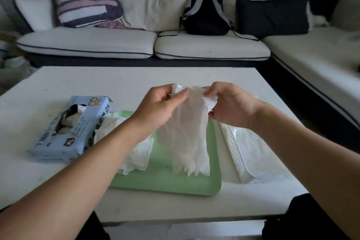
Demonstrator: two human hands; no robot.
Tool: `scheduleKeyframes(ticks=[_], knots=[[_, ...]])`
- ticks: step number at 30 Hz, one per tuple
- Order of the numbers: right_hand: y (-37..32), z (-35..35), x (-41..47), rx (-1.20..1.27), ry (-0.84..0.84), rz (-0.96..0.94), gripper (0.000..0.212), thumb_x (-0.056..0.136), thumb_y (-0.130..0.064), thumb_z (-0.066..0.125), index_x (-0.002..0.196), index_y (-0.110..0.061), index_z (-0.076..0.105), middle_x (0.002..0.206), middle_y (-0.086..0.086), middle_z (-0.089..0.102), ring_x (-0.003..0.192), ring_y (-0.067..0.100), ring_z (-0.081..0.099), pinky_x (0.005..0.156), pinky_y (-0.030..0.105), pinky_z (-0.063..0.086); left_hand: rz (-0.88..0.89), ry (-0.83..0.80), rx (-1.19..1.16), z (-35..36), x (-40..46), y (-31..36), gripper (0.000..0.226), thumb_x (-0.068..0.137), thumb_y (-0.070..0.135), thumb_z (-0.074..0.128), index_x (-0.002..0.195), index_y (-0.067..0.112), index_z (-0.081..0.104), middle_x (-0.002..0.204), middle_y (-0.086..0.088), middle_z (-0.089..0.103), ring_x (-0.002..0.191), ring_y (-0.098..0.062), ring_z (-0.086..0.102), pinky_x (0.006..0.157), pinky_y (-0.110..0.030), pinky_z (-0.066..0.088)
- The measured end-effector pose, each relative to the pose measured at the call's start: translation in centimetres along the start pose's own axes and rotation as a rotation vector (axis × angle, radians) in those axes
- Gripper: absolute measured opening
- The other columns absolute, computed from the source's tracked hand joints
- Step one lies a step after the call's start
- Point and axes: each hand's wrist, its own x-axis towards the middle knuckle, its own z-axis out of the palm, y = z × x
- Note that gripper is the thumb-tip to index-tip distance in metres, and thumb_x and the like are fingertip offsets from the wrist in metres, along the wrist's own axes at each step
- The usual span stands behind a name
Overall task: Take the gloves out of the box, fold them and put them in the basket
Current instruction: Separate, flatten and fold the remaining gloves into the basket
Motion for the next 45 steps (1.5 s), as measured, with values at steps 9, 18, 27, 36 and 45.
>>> scheduleKeyframes(ticks=[9, 18, 27, 36, 45], knots=[[0.7, 0.6, -1.1, -0.095, 0.135, -0.134, 0.046, 0.085, -0.015, 0.073, 0.126, 0.002, 0.062, 0.116, 0.015, 0.07, 0.106, 0.031, 0.067, 0.092, 0.04, 0.056, -0.029, 0.134, -0.059, 1.0, 0.1, 0.1, 0.04, 0.103, 0.039, 0.056, 0.1, 0.002, 0.07, 0.096, -0.018, 0.073, 0.091, -0.035, 0.069, 0.086, -0.046, 0.053], [0.5, 1.0, -1.9, -0.103, 0.235, -0.127, 0.039, 0.081, -0.021, 0.078, 0.113, -0.001, 0.071, 0.111, 0.014, 0.073, 0.102, 0.029, 0.07, 0.096, 0.04, 0.055, 0.098, 0.144, 0.058, 1.9, 0.3, 0.9, 0.059, 0.104, 0.044, 0.049, 0.099, -0.015, 0.053, 0.067, -0.007, 0.041, 0.064, -0.025, 0.037, 0.065, -0.034, 0.037], [-3.2, -1.0, -5.2, -0.234, 0.512, -0.37, 0.042, 0.101, -0.029, 0.058, 0.098, 0.012, 0.067, 0.088, 0.019, 0.065, 0.081, 0.031, 0.06, 0.076, 0.045, 0.048, 0.147, 0.084, 0.049, 5.1, 1.5, 3.6, 0.072, 0.098, 0.055, 0.054, 0.09, -0.016, 0.049, 0.072, -0.003, 0.039, 0.07, -0.022, 0.034, 0.069, -0.035, 0.031], [-3.9, -7.8, -12.0, -0.196, 0.713, -0.464, 0.043, 0.095, -0.029, 0.067, 0.099, 0.013, 0.067, 0.095, 0.028, 0.064, 0.084, 0.035, 0.059, 0.078, 0.046, 0.047, 0.126, -0.057, 0.01, 13.7, 5.9, 6.4, 0.078, 0.084, 0.061, 0.059, 0.102, -0.014, 0.053, 0.086, -0.009, 0.051, 0.077, -0.025, 0.046, 0.065, -0.043, 0.045], [-1.1, -12.4, -11.4, -0.207, 0.75, -0.33, 0.034, 0.097, -0.027, 0.066, 0.093, 0.007, 0.071, 0.08, 0.014, 0.067, 0.073, 0.025, 0.06, 0.069, 0.036, 0.047, -0.083, -0.057, 0.029, 17.0, 9.0, 2.6, 0.055, 0.098, 0.044, 0.06, 0.104, -0.011, 0.062, 0.084, -0.013, 0.055, 0.074, -0.025, 0.05, 0.064, -0.034, 0.042]])
